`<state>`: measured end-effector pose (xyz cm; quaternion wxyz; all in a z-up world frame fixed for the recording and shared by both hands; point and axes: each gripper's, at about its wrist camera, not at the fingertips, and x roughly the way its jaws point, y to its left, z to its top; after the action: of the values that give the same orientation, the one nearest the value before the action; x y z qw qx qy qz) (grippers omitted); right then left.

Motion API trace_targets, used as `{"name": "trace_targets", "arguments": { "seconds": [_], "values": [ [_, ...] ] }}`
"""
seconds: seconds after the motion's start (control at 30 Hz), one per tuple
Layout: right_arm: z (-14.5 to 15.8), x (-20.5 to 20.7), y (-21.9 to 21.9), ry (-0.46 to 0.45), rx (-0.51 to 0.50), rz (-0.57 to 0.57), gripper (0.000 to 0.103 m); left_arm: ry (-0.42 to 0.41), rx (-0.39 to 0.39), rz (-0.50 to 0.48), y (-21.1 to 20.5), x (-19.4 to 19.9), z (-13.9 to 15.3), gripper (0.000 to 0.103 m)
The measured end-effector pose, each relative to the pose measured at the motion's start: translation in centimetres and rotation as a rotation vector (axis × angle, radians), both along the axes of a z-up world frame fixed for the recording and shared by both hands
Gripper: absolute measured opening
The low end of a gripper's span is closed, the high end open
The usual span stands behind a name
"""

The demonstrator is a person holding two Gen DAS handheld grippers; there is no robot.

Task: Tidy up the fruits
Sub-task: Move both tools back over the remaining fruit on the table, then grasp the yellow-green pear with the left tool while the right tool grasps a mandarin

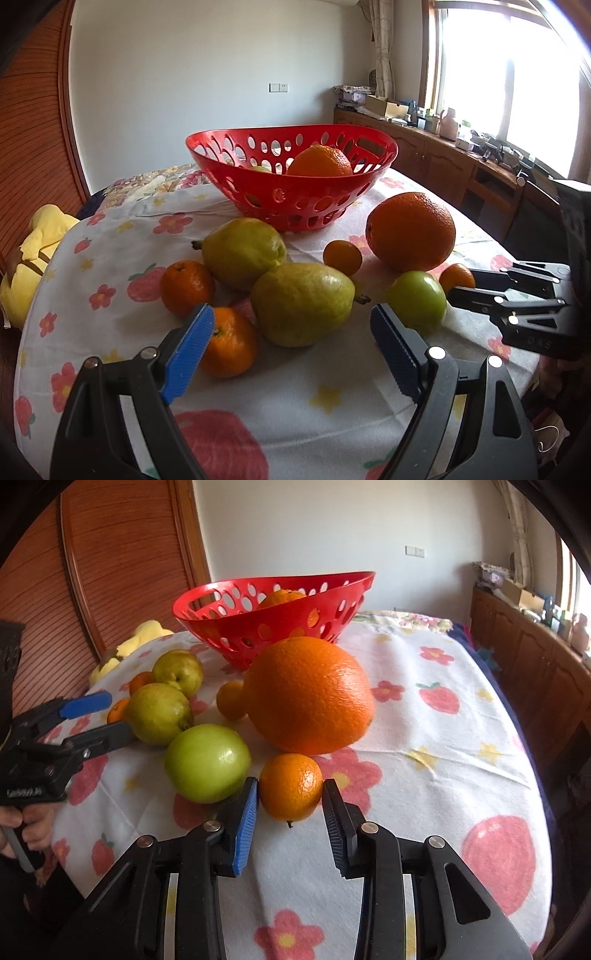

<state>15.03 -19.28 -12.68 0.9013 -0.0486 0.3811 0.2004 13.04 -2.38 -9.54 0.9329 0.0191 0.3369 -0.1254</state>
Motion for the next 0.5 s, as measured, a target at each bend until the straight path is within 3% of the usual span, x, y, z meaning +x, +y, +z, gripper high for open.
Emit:
{"name": "trace_targets", "arguments": {
  "seconds": [0.5],
  "values": [
    [-0.8, -0.5, -0.5, -0.033, 0.008, -0.024, 0.035, 0.017, 0.076, 0.02, -1.2, 2.1, -0.6, 0.087]
  ]
}}
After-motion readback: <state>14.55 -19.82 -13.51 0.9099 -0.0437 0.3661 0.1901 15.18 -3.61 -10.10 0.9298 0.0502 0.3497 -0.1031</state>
